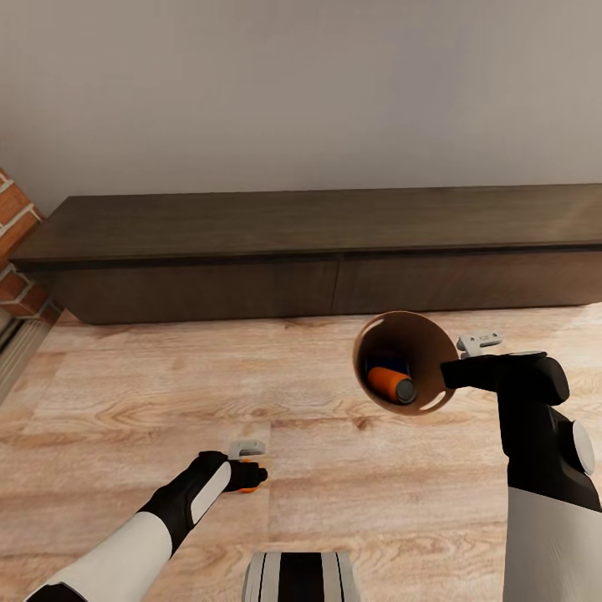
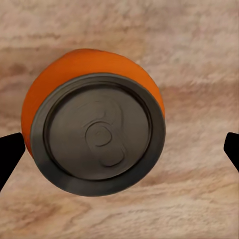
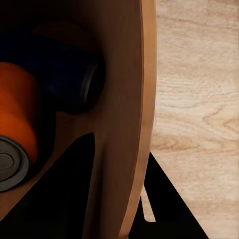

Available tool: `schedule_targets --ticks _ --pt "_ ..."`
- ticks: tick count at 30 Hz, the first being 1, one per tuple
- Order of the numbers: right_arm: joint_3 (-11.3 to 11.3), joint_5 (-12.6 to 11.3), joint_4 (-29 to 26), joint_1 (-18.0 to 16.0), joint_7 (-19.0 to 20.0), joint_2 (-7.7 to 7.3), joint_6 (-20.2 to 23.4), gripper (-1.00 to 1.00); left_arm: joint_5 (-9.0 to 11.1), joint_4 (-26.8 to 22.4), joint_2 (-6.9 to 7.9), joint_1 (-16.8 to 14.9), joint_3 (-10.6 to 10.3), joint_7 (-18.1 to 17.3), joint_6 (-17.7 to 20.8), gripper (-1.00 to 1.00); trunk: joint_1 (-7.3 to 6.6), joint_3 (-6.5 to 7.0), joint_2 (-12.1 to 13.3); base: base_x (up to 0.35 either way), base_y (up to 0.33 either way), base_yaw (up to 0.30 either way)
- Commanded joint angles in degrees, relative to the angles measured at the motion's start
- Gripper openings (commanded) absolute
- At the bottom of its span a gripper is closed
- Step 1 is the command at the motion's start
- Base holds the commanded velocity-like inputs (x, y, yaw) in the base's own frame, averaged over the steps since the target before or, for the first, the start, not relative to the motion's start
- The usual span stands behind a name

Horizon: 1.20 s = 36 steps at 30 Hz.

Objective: Put the three can of soda from the living room inside the tash can in the kitchen.

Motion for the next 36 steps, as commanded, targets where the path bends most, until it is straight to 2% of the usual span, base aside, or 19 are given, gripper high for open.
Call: schedule_targets --ticks 1,30,36 --pt "0.0 -0.7 0.0 0.0 0.2 0.01 0.3 -1.0 0.0 0.0 -0.01 0.0 0.0 0.0 0.0 1.0 -0.01 0.01 0.0 0.0 0.0 0.0" --pt "0.0 -0.8 0.0 0.0 0.2 0.01 0.3 -1.0 0.1 -0.9 0.36 0.0 0.6 -0.1 -0.1 1.0 -0.01 0.01 0.0 0.0 0.0 0.0" --pt "0.1 -0.8 0.0 0.0 0.2 0.01 0.3 -1.0 0.1 -0.9 0.36 0.0 0.6 -0.1 -0.1 1.0 0.15 -1.32 -0.1 0.0 0.0 0.0"
